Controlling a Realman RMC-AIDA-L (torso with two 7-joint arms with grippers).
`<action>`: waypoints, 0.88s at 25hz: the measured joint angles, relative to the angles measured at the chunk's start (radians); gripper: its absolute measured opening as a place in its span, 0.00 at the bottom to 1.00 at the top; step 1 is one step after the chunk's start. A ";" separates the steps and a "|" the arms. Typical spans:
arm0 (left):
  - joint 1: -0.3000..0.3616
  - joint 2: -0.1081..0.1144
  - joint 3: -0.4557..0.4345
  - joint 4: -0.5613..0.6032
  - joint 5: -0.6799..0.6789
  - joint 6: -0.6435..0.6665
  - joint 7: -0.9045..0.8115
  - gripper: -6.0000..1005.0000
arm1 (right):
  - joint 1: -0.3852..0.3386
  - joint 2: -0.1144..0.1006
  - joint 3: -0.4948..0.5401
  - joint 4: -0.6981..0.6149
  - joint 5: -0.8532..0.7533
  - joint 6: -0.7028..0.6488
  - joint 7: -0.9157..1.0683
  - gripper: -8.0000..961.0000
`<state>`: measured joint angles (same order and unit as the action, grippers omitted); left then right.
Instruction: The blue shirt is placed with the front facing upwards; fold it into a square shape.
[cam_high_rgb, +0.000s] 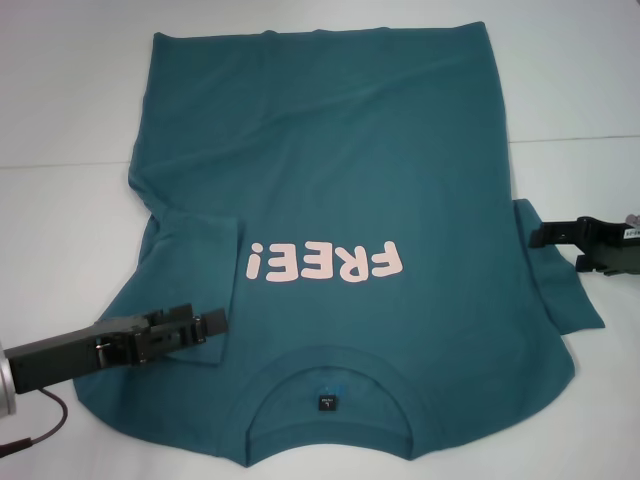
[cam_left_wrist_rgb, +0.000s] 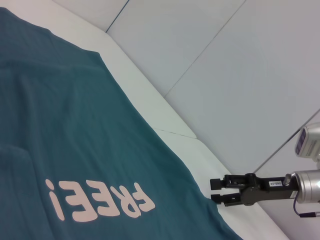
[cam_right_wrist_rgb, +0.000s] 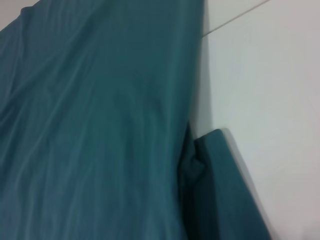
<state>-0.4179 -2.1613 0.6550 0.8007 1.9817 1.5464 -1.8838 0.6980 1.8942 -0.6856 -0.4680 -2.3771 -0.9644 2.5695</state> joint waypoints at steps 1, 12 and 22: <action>0.000 0.000 0.000 0.000 0.000 0.000 0.000 0.83 | 0.003 0.001 0.000 0.002 0.000 0.002 0.000 0.93; 0.001 0.000 0.000 0.000 0.000 0.000 0.000 0.82 | 0.011 0.000 -0.002 0.015 -0.014 0.002 0.001 0.92; 0.000 -0.001 0.000 0.000 0.000 0.000 0.000 0.82 | 0.018 0.004 -0.002 0.015 -0.023 -0.002 0.007 0.92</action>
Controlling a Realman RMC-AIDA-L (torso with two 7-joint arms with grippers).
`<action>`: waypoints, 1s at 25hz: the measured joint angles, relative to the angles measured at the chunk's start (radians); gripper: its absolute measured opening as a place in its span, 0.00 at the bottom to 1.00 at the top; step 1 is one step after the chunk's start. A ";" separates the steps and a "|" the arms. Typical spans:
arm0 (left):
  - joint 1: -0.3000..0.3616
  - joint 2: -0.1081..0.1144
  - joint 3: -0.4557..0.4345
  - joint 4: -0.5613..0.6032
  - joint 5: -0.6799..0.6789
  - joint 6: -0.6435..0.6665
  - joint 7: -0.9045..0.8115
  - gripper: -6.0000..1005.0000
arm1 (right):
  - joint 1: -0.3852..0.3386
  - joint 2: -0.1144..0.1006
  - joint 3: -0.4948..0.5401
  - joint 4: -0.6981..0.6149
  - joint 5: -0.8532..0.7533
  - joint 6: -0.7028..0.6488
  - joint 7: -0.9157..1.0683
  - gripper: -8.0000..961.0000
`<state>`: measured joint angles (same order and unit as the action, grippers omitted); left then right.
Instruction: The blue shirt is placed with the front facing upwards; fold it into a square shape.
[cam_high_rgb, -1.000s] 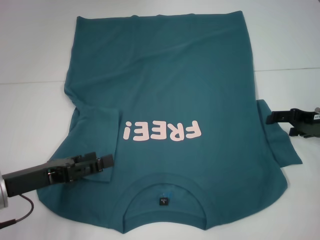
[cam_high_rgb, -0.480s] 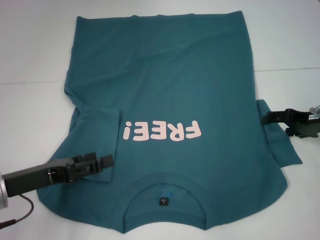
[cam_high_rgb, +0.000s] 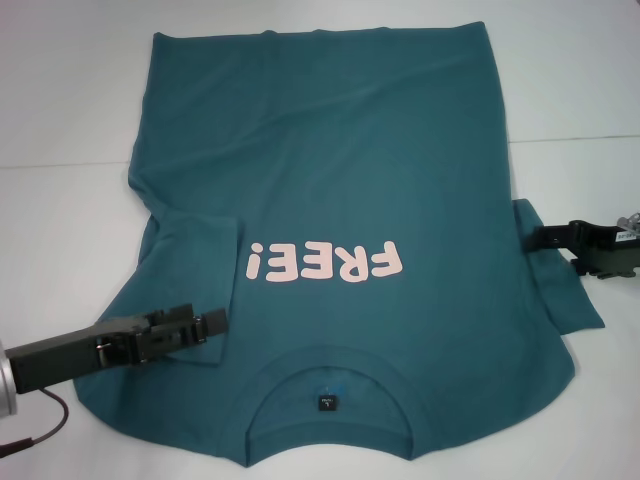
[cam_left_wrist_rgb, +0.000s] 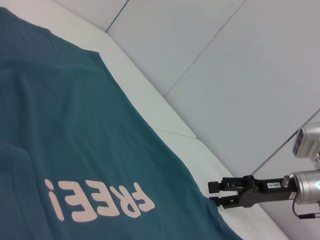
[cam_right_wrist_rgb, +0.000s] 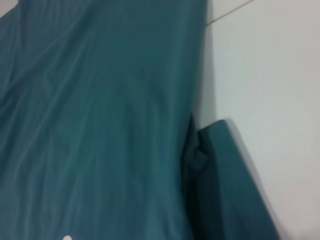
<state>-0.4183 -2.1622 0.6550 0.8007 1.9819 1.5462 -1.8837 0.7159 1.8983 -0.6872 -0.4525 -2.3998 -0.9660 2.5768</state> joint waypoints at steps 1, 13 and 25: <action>0.000 0.000 0.000 0.000 0.000 0.000 0.000 0.82 | 0.003 0.002 0.000 0.000 0.000 0.000 0.000 0.92; -0.001 0.001 0.000 0.000 0.000 0.000 0.000 0.82 | 0.012 0.005 0.013 0.001 0.025 -0.026 -0.004 0.92; 0.001 0.001 0.000 -0.001 0.000 -0.003 0.001 0.82 | 0.010 -0.003 0.004 -0.003 0.054 -0.060 -0.010 0.92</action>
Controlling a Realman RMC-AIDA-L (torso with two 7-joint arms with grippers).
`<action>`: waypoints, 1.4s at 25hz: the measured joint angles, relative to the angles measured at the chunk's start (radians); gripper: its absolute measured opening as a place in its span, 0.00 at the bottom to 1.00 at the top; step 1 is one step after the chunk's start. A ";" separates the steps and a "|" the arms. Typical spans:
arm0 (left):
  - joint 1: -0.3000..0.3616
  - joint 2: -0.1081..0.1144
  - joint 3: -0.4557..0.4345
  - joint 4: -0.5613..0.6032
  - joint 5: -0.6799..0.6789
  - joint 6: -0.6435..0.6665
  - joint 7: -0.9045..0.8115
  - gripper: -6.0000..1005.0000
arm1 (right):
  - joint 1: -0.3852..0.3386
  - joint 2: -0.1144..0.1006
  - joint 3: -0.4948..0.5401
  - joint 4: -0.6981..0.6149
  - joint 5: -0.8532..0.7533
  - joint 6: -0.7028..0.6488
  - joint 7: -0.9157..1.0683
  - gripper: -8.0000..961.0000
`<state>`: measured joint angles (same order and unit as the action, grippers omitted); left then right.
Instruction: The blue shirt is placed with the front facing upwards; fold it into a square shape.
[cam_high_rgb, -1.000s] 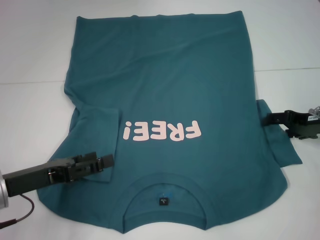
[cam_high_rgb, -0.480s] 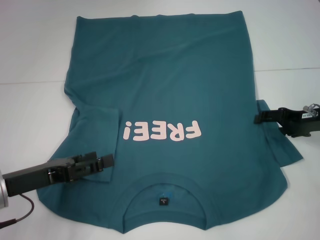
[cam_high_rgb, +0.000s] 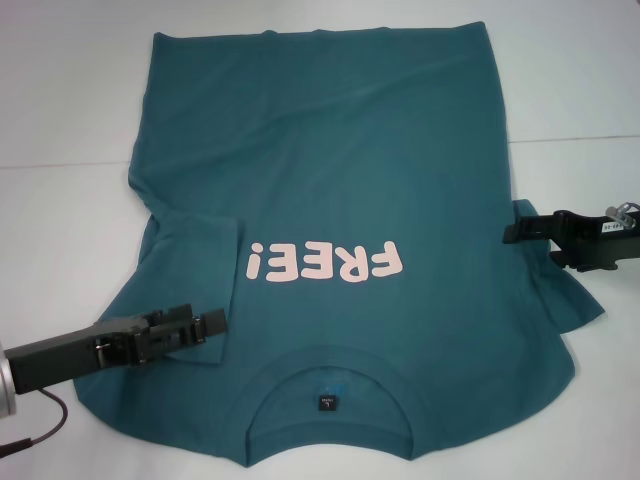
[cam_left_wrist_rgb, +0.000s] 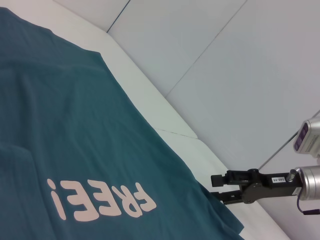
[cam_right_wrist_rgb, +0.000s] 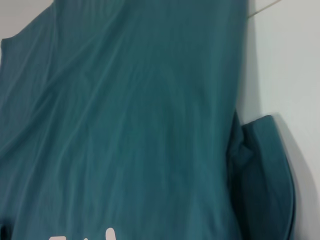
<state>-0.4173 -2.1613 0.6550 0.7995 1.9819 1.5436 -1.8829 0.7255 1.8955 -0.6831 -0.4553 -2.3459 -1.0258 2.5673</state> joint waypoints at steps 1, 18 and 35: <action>0.000 0.000 0.000 0.000 0.000 0.000 0.000 0.82 | 0.000 -0.002 0.000 0.001 -0.001 0.000 0.001 0.92; -0.003 0.000 0.000 0.000 0.000 -0.002 -0.001 0.82 | 0.007 -0.013 -0.015 -0.007 -0.052 -0.013 0.060 0.92; -0.003 0.000 0.000 0.000 -0.012 0.001 -0.001 0.82 | 0.018 -0.023 -0.018 -0.008 -0.103 -0.022 0.096 0.25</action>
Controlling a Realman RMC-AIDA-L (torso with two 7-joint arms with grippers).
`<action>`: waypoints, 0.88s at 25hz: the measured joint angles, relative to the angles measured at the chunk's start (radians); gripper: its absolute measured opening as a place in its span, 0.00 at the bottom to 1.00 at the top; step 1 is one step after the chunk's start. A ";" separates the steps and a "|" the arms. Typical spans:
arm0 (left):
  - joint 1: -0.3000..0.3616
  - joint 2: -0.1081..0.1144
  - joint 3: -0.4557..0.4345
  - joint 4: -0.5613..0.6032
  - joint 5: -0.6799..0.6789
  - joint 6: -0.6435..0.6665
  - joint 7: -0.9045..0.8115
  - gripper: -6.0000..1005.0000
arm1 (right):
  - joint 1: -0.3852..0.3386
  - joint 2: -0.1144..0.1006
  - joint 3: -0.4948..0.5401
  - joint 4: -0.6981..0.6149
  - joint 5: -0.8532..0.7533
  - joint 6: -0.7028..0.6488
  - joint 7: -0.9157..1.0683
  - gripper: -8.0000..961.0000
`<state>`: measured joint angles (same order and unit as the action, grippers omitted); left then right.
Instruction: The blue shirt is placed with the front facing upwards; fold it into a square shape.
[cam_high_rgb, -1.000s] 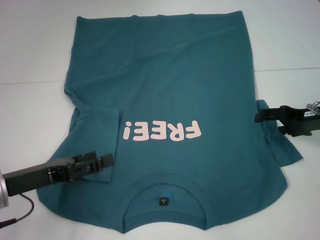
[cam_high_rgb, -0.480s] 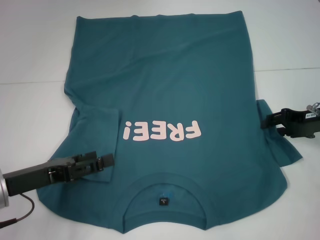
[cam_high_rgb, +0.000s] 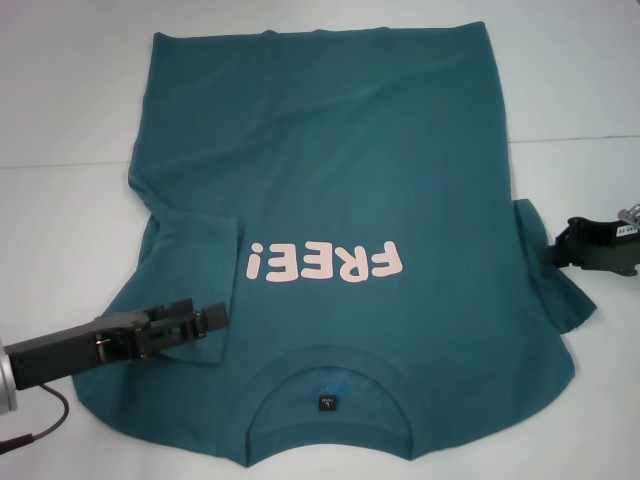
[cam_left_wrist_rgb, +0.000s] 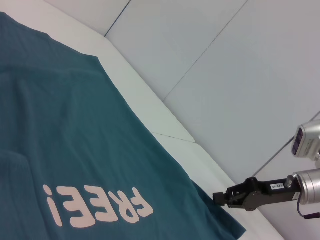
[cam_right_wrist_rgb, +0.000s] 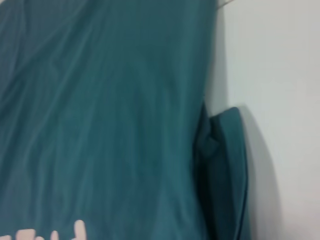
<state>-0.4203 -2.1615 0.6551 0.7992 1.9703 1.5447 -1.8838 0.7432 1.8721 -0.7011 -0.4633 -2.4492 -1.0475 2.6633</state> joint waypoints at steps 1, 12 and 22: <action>0.000 0.000 0.000 0.000 0.000 0.000 0.000 0.82 | 0.003 -0.001 0.000 0.000 -0.013 0.000 0.006 0.21; 0.001 0.000 0.000 0.000 -0.004 0.000 0.000 0.82 | 0.007 -0.010 0.002 -0.005 -0.028 -0.018 0.012 0.01; 0.007 0.000 0.000 0.000 -0.006 0.000 0.000 0.82 | -0.027 -0.015 0.029 -0.139 -0.027 -0.147 0.018 0.01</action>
<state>-0.4129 -2.1613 0.6551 0.7992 1.9643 1.5451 -1.8838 0.7159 1.8567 -0.6721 -0.6023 -2.4763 -1.1943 2.6818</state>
